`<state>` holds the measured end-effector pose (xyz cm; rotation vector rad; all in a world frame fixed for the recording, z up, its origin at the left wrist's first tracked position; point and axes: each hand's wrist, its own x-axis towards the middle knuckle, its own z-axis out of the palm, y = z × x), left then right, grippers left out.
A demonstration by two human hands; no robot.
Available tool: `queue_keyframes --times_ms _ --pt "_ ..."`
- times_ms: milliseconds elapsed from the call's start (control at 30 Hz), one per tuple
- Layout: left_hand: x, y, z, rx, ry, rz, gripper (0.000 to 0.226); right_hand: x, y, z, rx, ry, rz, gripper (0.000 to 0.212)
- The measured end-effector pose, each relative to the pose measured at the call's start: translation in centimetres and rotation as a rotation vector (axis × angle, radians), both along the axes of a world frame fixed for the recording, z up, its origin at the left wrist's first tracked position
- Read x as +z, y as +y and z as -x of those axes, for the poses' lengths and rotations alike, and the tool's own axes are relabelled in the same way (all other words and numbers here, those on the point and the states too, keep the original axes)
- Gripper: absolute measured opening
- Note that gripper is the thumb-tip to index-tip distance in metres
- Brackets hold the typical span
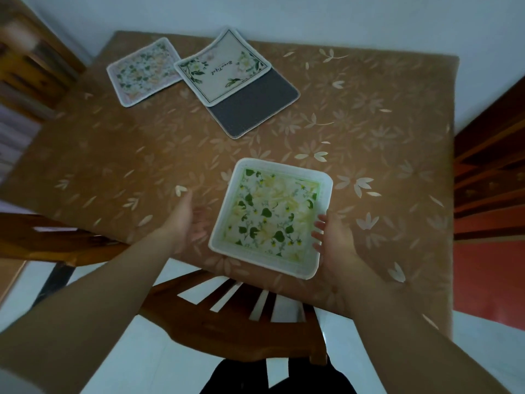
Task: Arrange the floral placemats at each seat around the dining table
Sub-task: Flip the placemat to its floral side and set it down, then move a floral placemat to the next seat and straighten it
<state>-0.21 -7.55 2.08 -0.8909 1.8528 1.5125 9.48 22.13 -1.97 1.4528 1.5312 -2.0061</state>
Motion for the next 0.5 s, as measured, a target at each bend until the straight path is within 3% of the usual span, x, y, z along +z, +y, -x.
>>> queue_keyframes --times_ms 100,233,500 --pt "3.3 -1.1 0.9 0.040 0.069 -0.077 0.078 2.8 -3.1 1.7 0.007 0.063 0.130 0.038" --pt "7.1 -4.9 1.3 -0.056 0.175 -0.130 0.073 7.4 -9.0 3.9 0.075 0.187 0.187 0.034" --pt "11.3 -22.0 0.8 -0.293 0.417 0.033 0.057 12.4 -28.1 6.8 0.135 0.356 0.200 0.026"
